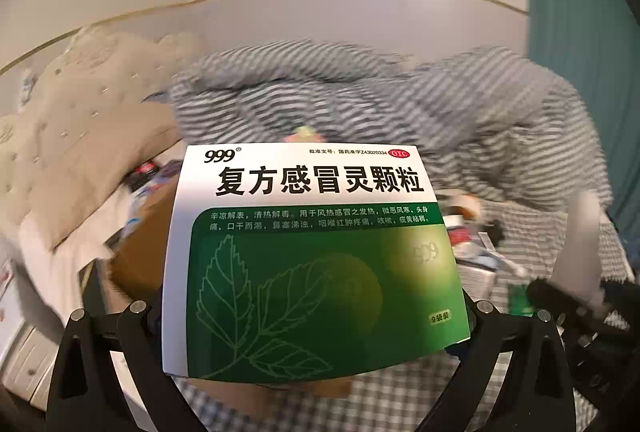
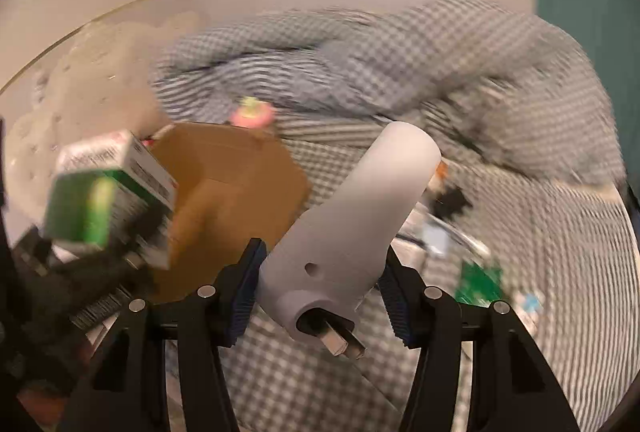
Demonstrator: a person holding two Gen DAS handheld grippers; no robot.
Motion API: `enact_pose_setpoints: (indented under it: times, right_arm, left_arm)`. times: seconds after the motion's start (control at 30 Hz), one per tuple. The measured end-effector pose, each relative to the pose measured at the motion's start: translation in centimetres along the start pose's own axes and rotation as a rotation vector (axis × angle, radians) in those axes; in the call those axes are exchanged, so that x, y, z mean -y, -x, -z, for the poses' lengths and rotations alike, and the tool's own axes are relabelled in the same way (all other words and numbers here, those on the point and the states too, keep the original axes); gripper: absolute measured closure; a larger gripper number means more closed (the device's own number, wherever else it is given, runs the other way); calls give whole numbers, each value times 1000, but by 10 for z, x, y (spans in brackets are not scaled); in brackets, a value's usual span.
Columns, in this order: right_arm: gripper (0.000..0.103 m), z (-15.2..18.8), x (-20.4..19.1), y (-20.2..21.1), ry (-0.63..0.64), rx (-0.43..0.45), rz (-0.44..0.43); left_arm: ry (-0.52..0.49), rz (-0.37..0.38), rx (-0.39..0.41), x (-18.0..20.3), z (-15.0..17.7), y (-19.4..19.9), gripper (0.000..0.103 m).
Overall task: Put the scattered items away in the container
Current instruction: 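Carry the medicine box and power bank into the cardboard box and release both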
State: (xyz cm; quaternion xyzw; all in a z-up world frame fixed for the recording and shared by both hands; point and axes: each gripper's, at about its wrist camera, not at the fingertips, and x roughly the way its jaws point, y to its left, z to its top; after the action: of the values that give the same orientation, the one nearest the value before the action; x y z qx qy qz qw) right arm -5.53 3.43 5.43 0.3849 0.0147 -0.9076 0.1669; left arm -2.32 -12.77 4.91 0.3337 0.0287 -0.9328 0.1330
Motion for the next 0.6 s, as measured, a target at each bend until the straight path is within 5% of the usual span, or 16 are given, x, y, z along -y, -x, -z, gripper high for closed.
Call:
enact_pose_setpoints:
  times: [0.23,0.43,0.53,0.6]
  right_arm:
    - [48,-48,-65,-73,71,-78,-109]
    - [47,-66,-101,-144,84,-184,-184]
    - [7,-68,-111,-156,117,-182,-113]
    - [7,-68,-109,-147,129,-131,-53]
  left_arm:
    - [72,-79,-118,-55,16,-52,3]
    - [80,-63,-158,-65,28,-78,3]
    - [59,-53,-187,-64,27,-88,0]
    - [34,-63,-194,-56,29,-91,0]
